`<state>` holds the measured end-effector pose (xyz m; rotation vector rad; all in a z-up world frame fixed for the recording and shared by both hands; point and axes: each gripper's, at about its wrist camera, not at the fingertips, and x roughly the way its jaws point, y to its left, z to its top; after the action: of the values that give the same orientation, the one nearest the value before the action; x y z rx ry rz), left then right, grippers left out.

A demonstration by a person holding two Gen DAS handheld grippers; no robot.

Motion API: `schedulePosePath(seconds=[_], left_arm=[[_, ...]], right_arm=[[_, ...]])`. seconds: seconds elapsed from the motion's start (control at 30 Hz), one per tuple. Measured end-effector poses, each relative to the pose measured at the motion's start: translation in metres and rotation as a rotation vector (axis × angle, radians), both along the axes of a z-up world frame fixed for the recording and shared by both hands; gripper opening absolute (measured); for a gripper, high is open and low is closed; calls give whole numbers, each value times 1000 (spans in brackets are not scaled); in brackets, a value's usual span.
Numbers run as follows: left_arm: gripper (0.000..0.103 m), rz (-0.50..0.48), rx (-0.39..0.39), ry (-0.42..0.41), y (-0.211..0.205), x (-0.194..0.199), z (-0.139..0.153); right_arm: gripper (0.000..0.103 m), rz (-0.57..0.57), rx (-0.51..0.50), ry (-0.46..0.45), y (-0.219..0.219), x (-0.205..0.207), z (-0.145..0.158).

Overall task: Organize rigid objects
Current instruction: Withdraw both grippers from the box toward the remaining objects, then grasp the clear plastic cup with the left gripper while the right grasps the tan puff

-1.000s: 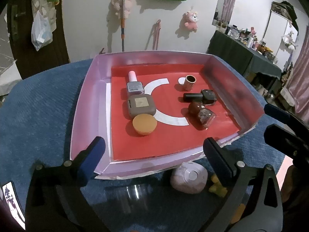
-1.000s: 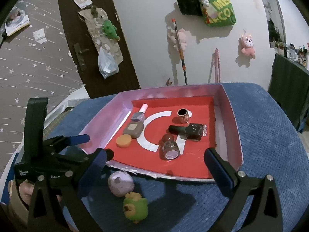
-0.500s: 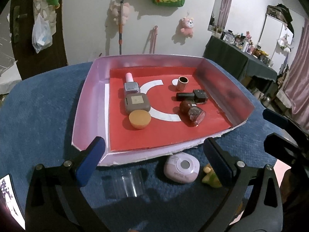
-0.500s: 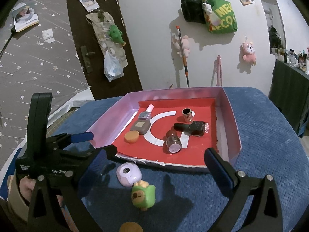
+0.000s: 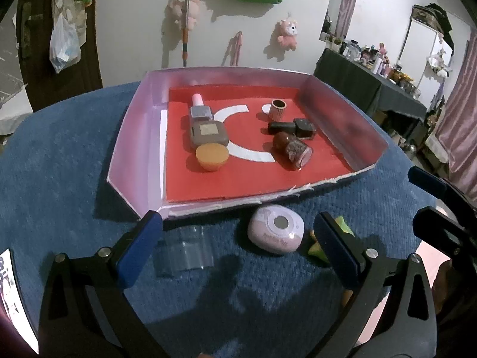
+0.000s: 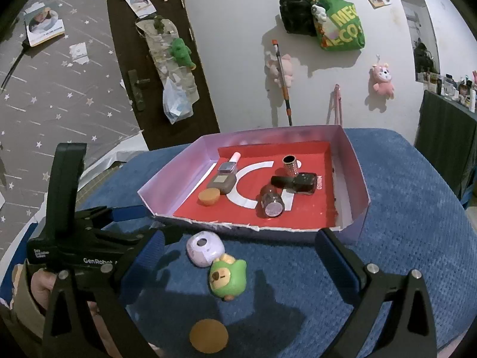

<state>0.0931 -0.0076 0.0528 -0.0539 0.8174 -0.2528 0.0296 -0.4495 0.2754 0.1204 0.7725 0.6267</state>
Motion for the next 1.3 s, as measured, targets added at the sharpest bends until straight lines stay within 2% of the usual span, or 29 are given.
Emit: schedulePosePath(seconds=[0.3,0.6,0.67,0.8,0.87,0.93,1.03,1.17,1.3], left_arm=[[103,-16,-35,57,7,-9,-14],[102,41,20,62,15,-13,-26],[102,51,12,66,19,-13,-29],[102,72,-11,83,27,-12,-36],[102,71,-25,97,30,-12,-41],[100,70,-34,103,32,-12,-42],[96,74,-34,96,33,-12,-43],[91,75,-18,90,30,-11,-44],[85,78,-14,78,28,-11,-43]], right_arm=[[103,-4,-18,18,1,-14,-11],[101,-14,-85,-52,9,-41,-21],[95,-8,-100,-54,13,-46,-26],[90,16,-102,-45,17,-56,-37],[79,23,-105,-48,19,-62,-41],[74,35,-101,-42,21,-68,-46],[72,41,-94,-46,24,-75,-52],[60,44,-78,-51,25,-81,-59],[56,47,-71,-53,27,-83,-64]])
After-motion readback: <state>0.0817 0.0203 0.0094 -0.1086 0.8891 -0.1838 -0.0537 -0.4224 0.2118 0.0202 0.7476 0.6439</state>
